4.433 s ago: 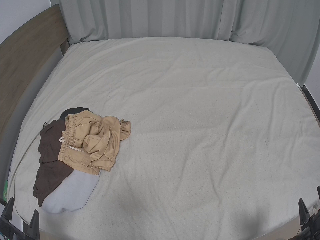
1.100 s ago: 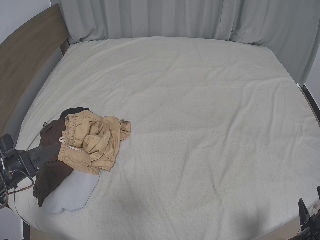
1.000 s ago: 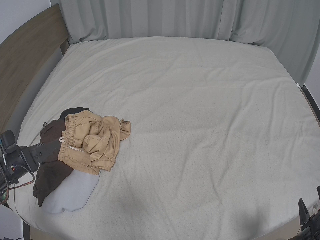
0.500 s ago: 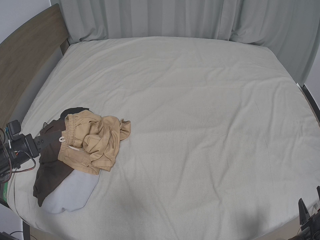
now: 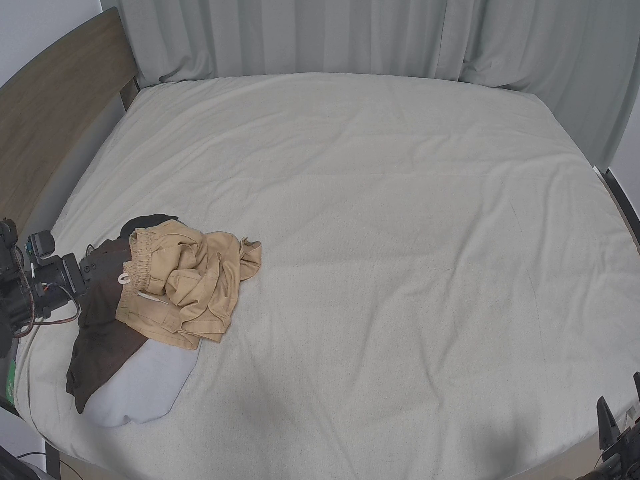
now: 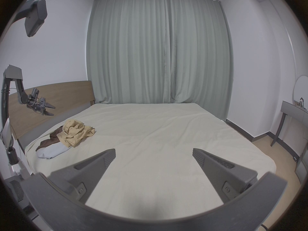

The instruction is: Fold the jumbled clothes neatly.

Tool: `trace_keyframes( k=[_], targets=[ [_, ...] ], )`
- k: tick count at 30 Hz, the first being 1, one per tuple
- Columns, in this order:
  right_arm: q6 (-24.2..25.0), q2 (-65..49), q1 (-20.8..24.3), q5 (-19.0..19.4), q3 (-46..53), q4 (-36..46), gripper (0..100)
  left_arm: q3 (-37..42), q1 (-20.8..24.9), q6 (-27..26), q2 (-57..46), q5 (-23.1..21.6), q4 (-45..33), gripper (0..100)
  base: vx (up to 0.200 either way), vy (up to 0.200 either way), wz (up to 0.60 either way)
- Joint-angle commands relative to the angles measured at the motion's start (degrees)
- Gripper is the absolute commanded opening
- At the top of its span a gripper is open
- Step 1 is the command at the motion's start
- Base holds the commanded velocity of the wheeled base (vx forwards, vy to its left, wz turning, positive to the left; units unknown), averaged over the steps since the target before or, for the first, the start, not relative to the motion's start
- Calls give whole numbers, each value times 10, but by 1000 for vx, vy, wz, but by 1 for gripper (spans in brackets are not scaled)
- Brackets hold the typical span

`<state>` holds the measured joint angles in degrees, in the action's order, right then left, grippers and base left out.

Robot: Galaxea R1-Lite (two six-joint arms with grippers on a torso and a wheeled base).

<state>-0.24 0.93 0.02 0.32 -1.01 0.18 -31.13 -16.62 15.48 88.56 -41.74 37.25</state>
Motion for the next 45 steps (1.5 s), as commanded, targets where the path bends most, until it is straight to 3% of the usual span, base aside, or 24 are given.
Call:
trace_keyframes(
  k=[1,11,23,25,45],
  targets=[
    [0,-5,1,0,10,0,100,-25,1,1,44,4,0,100,0,0,0],
    [0,-5,1,0,10,0,100,-83,5,1,116,8,0,100,0,0,0],
    [0,-5,1,0,10,0,100,-127,35,2,195,54,38,100,0,0,0],
    [0,-5,1,0,10,0,100,-138,41,2,215,79,57,100,0,0,0],
    [0,-5,1,0,10,0,100,-187,50,3,267,84,60,100,0,0,0]
  ],
)
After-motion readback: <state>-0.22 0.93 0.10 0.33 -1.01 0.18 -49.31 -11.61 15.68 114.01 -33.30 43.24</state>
